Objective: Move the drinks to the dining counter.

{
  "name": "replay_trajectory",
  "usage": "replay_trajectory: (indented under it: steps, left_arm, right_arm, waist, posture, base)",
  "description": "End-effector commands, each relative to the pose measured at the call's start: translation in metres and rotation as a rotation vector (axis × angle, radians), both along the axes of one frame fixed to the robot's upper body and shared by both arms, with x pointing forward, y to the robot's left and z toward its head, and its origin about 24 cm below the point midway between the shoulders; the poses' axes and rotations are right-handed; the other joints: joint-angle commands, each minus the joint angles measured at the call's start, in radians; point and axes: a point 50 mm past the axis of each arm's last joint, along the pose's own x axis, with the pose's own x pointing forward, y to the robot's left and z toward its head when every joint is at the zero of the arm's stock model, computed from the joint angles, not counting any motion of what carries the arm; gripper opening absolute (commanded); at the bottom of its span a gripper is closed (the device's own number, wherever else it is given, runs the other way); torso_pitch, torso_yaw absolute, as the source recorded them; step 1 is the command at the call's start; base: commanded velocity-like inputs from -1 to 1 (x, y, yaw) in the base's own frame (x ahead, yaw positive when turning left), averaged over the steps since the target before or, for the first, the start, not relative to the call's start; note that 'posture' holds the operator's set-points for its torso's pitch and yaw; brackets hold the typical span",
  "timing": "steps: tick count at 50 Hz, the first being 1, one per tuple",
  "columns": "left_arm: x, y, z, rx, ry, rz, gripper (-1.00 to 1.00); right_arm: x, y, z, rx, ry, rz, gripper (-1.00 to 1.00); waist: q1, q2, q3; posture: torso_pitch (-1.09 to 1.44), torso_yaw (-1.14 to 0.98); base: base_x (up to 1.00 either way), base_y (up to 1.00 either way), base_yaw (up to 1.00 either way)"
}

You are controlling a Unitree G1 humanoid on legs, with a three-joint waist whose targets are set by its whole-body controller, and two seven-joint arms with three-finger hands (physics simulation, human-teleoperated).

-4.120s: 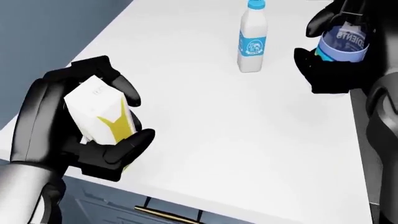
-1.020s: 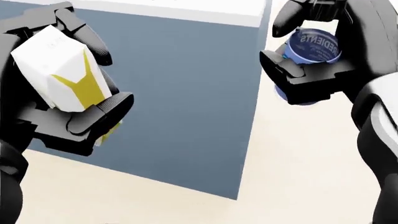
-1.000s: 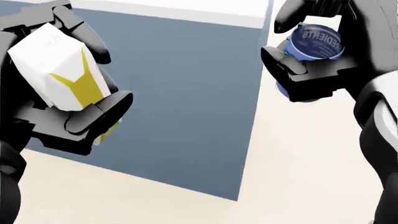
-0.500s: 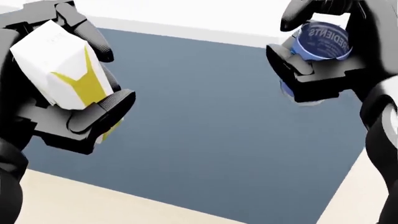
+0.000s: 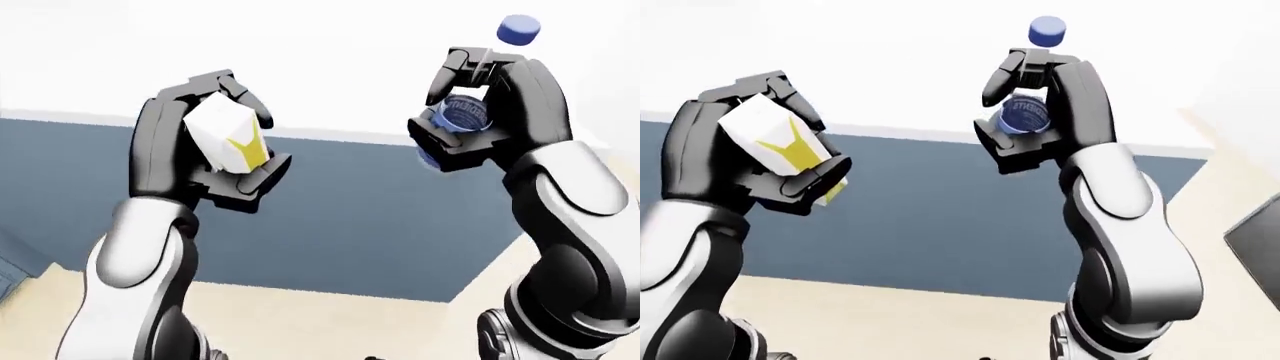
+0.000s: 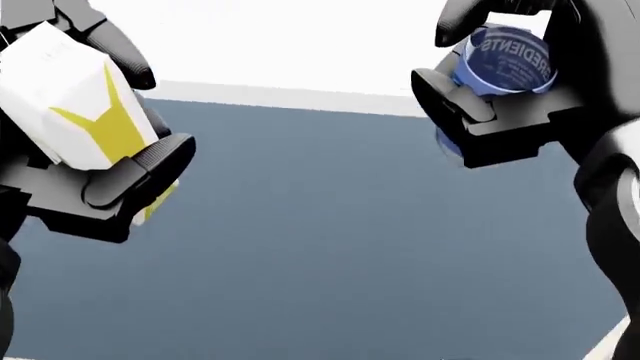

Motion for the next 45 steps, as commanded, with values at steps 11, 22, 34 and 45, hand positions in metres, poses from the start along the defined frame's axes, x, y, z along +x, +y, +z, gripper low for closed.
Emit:
replay_trajectory:
  steps: [11, 22, 34, 45]
  left_arm:
    - [-0.009, -0.004, 0.015, 0.009, -0.071, -0.04, -1.0]
    - [-0.008, -0.002, 0.021, 0.01, -0.082, -0.034, -1.0]
    - [-0.01, 0.0, 0.031, 0.012, -0.096, -0.032, -1.0]
    - [-0.005, -0.004, 0.042, 0.02, -0.083, -0.058, -1.0]
  right_arm:
    - [-0.01, -0.007, 0.019, 0.014, -0.089, -0.049, -1.0]
    - [-0.007, -0.003, 0.022, 0.001, -0.094, -0.04, -1.0]
    - [-0.009, 0.002, 0.028, 0.008, -0.106, -0.007, -1.0]
    - [-0.005, 0.006, 0.029, 0.025, -0.086, 0.014, -1.0]
  waist:
    - [-0.003, -0.024, 0.007]
    - [-0.006, -0.001, 0.026]
    - [0.001, -0.042, -0.004]
    - [-0.001, -0.033, -0.007]
  posture:
    - [0.0, 0.0]
    - [0.0, 0.0]
    - [0.0, 0.0]
    - [0.0, 0.0]
  base:
    - [0.0, 0.0, -0.86]
    - [0.0, 0.0, 0.0]
    - [0.0, 0.0, 0.0]
    - [0.0, 0.0, 0.0]
